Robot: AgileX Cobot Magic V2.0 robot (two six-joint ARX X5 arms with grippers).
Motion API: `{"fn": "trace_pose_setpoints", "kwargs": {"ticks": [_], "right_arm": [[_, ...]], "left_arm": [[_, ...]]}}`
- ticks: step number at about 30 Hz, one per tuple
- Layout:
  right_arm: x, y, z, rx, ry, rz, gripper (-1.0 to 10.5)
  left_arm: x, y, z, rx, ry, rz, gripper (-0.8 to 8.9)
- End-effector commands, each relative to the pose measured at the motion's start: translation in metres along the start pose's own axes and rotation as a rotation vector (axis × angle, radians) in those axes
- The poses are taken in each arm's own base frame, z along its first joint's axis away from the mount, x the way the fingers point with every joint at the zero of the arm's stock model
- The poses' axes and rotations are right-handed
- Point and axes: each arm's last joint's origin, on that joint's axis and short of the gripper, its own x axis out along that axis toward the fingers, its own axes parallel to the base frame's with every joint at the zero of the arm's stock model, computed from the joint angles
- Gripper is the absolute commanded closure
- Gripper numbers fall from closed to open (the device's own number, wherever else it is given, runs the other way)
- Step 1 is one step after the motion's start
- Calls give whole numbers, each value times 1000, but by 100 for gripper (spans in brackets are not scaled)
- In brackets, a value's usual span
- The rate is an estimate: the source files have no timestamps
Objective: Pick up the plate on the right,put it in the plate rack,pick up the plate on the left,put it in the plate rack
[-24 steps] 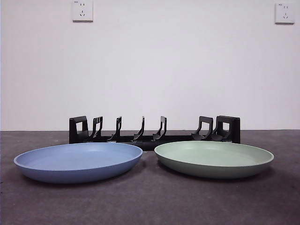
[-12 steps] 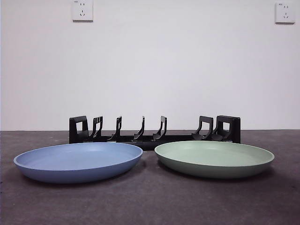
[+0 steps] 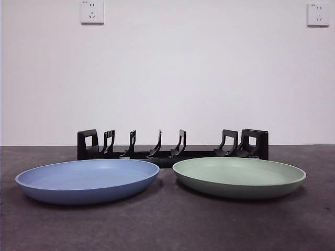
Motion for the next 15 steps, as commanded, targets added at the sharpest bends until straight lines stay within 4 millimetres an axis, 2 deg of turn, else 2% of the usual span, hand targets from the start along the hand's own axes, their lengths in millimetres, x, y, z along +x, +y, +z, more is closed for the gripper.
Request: {"fn": "trace_pose_setpoints", "kwargs": {"ticks": [1,7,15], "right_arm": [[-2,7,24,-31,51,50,958],[-4,19,64,-61,203,131,958],[-4,26,89,-108,330,188,958]], "left_arm": [[-2,-6,17,24,26,-54,821],[-6,-20,51,54,114,-173,821],[-11,-33,82,99,164,-258,821]]}}
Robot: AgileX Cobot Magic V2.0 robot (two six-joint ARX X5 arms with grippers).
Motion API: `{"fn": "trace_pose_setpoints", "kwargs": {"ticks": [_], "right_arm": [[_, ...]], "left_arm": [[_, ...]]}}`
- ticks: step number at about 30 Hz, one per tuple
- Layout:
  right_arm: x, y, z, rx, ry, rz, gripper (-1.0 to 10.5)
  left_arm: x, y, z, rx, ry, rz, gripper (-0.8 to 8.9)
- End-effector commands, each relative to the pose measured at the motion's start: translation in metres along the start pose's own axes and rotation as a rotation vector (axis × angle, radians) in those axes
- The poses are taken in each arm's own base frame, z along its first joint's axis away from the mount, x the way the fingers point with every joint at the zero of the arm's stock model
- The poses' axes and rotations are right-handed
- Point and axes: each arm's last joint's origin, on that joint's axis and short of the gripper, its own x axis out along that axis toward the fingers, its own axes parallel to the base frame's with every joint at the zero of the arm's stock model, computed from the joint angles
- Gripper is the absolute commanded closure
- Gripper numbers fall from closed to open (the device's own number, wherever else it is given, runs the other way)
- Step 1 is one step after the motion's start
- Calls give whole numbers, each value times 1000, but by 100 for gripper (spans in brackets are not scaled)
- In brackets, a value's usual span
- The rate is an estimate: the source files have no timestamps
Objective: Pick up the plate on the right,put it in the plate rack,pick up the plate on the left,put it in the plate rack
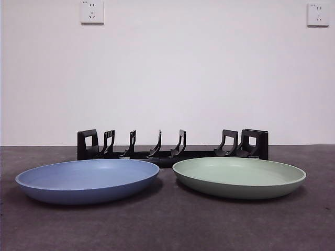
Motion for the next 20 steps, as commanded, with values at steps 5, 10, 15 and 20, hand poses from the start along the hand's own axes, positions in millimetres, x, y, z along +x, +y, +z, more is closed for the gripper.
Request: {"fn": "trace_pose_setpoints", "kwargs": {"ticks": [5,10,15,20], "right_arm": [[-1,1,7,-42,54,5,935],[-1,1,8,-37,63,9,685],[-3,2,7,-26,84,9,379],[0,1,7,-10,99,9,380]], "left_arm": [[0,-6,6,40,11,-68,811],[1,-7,6,38,27,-129,502],[2,-9,9,40,33,-172,184],[2,-12,13,66,46,-208,184]]}}
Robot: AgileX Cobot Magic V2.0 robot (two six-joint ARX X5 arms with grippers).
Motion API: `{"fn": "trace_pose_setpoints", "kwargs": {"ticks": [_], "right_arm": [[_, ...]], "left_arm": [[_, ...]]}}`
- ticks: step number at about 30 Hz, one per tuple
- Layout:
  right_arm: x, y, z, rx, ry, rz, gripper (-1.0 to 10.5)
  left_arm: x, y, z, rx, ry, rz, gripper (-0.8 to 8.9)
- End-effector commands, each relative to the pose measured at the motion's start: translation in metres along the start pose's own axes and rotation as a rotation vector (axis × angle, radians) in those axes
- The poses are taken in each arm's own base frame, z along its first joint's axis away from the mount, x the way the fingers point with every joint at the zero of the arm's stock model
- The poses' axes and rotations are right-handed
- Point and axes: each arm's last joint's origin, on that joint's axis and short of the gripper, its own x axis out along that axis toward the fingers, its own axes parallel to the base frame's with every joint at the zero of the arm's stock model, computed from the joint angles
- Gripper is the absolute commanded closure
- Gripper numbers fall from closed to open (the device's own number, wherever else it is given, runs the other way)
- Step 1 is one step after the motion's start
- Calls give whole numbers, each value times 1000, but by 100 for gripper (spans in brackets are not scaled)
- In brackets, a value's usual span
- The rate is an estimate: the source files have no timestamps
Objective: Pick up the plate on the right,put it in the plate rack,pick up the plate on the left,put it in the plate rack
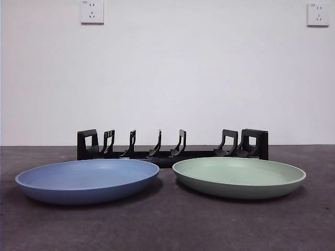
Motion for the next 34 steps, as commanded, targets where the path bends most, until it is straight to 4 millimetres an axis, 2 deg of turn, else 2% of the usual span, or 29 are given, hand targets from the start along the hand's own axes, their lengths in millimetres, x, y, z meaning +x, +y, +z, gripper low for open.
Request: {"fn": "trace_pose_setpoints", "kwargs": {"ticks": [1,5,10,15,19,26,34], "right_arm": [[5,-2,3,18,18,4,380],[39,-15,10,74,141,9,382],[112,-39,12,139,356,12,383],[188,-58,-2,169,523,7,385],[234,-66,-19,174,600,10,451],[265,-70,-35,193,651,-10,454],[280,-74,-45,213,679,-20,691]], "left_arm": [[-1,-5,5,68,16,-34,184],[2,-12,14,189,99,-105,184],[16,-16,28,242,156,-191,184],[38,-14,31,228,228,-255,184],[51,-15,29,241,270,-301,184],[58,-19,27,282,291,-345,184],[64,-22,25,333,308,-375,184]]}}
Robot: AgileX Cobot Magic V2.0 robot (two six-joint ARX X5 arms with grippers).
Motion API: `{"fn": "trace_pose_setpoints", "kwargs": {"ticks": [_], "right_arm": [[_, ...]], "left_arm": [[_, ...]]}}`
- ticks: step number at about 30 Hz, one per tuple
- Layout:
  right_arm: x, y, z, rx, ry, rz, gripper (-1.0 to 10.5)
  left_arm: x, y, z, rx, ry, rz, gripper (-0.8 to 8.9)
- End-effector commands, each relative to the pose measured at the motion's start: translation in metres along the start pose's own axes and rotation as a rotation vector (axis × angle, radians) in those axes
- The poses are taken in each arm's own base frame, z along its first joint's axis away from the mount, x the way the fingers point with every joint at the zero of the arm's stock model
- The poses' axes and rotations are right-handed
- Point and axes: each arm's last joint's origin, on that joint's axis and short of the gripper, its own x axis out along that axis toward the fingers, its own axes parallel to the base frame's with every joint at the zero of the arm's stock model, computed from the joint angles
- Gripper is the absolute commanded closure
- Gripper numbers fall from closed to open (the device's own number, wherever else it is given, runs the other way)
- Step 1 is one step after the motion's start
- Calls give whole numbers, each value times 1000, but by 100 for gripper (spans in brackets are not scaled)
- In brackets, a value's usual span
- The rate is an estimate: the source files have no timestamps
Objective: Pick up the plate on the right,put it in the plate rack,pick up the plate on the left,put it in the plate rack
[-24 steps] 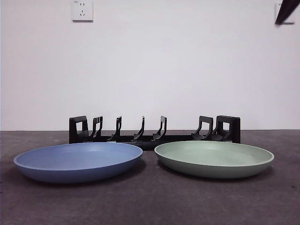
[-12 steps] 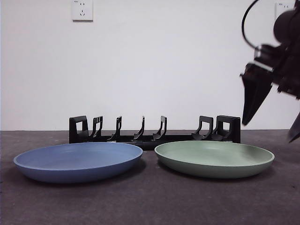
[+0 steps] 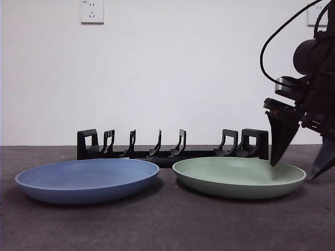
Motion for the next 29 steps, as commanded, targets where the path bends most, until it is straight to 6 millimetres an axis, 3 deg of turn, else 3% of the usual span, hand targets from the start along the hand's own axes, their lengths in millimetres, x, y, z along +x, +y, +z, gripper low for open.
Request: {"fn": "trace_pose_setpoints", "kwargs": {"ticks": [1,11,20,25,29], "right_arm": [[7,0,0,13,16,-3,726],[12,-1,0,14,25,-21,950],[14,-2,1,15,19,-32,959],[-4,3,6,-9,42,-29,959],[-41,16,18,-28,3,19,959]], "left_arm": [[3,1,0,33,9,-5,184],[18,4,0,52,73,6,184],[32,0,1,142,131,7,184],[40,-4,1,260,180,40,184],[49,-10,1,378,224,57,184]]}}
